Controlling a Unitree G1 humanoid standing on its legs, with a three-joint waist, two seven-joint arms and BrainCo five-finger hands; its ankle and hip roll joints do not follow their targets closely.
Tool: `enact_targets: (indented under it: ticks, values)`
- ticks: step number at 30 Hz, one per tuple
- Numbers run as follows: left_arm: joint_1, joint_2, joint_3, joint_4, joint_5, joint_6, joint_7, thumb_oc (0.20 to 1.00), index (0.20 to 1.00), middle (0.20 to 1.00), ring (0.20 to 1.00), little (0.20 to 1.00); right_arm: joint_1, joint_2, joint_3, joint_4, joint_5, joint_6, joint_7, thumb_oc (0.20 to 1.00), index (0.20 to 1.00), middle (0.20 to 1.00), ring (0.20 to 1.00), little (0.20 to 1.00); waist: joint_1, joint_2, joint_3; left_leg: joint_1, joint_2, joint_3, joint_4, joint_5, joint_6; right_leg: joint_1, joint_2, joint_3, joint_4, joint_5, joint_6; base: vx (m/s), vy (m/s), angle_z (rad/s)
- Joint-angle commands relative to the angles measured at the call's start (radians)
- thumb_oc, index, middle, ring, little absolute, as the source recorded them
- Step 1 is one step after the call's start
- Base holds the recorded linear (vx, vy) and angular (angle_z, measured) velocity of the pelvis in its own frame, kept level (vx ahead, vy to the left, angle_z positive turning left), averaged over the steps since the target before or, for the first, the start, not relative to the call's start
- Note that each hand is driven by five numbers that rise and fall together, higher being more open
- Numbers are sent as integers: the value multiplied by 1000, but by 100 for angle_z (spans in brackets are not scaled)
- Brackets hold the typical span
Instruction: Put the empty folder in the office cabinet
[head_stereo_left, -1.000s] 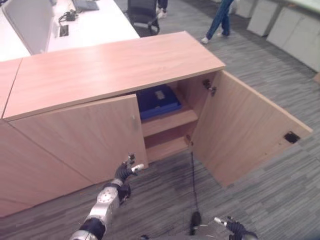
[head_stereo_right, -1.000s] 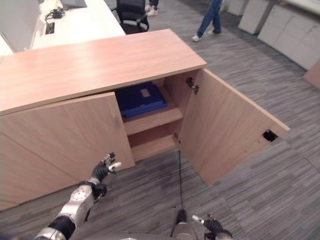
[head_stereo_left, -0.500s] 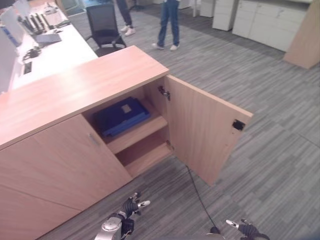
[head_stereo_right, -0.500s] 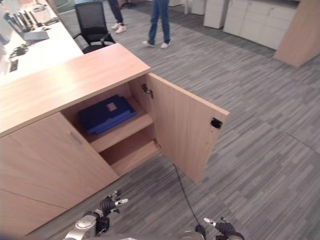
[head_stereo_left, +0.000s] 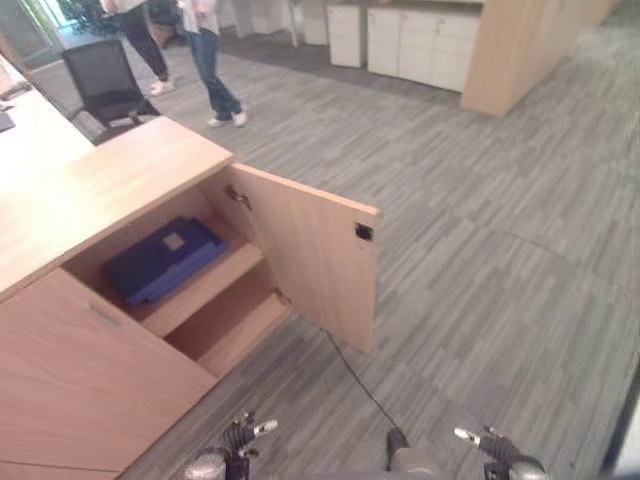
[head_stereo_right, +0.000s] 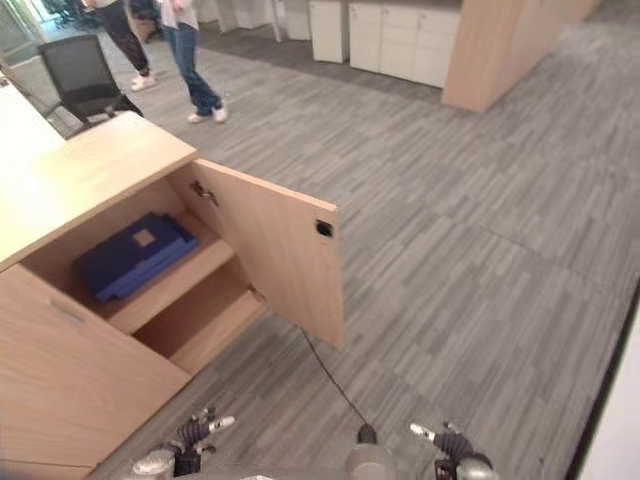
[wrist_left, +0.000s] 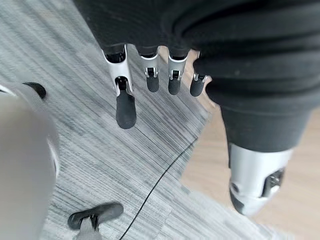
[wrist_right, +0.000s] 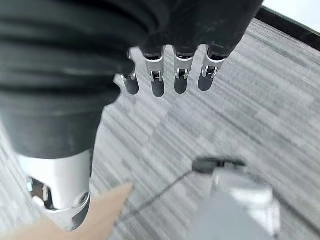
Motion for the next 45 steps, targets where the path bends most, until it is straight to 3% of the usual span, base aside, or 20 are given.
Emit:
enact_targets:
  ticks: [1, 9, 16, 17, 32, 38, 45]
  values:
    - [33, 45, 18, 18, 55, -14, 3, 1000, 1000, 1000, 1000, 1000, -21, 19, 7, 6, 33, -25, -4, 1000, 1000, 1000, 1000, 1000, 19, -12, -5, -15, 5, -33, -17, 23, 27, 229, 18, -10, -78, -57, 112, 146, -36, -77]
    - [70, 87, 36, 27, 90, -8, -4, 1000, 1000, 1000, 1000, 1000, -99, -31, -24, 5, 69, -24, -6, 1000, 1000, 1000, 1000, 1000, 44, -8, -36, 75, 4, -34, -124, 34, 32, 258, 19, -35, -81, -62, 117, 77, 13, 11]
    - [99, 112, 7, 7, 114, -11, -15, 1000, 1000, 1000, 1000, 1000, -287, -122, -7, -5, 82, -25, -20, 1000, 1000, 1000, 1000, 1000, 77, -10, -50, 99, 1, -40, -157, 29, 38, 268, 13, -47, -81, -64, 128, 17, 39, 8]
    - [104, 115, -14, 2, 113, -10, -19, 1000, 1000, 1000, 1000, 1000, -382, -146, 20, 4, 83, -28, -30, 1000, 1000, 1000, 1000, 1000, 94, -14, -55, 102, -1, -48, -160, 26, 41, 269, 10, -52, -81, -62, 132, 9, 62, 13]
    - [112, 127, -36, 3, 82, -2, -12, 1000, 1000, 1000, 1000, 1000, -671, -90, 118, 13, 111, -25, -53, 1000, 1000, 1000, 1000, 1000, 179, -47, -56, 68, -19, -114, -174, 26, 52, 266, -9, -106, -81, -57, 145, -11, 44, 13]
    - [98, 149, -55, -5, 78, 2, -13, 1000, 1000, 1000, 1000, 1000, -745, -55, 118, 32, 146, -23, -71, 1000, 1000, 1000, 1000, 1000, 254, -66, -43, 15, -42, -203, -174, 39, 54, 265, -21, -172, -81, -57, 150, -14, 31, 42]
    - [96, 170, -56, -5, 83, 4, -13, 1000, 1000, 1000, 1000, 1000, -784, -49, 106, 41, 168, -24, -83, 1000, 1000, 1000, 1000, 1000, 300, -74, -40, -20, -62, -272, -173, 48, 50, 271, -30, -234, -81, -62, 155, 9, 24, 39]
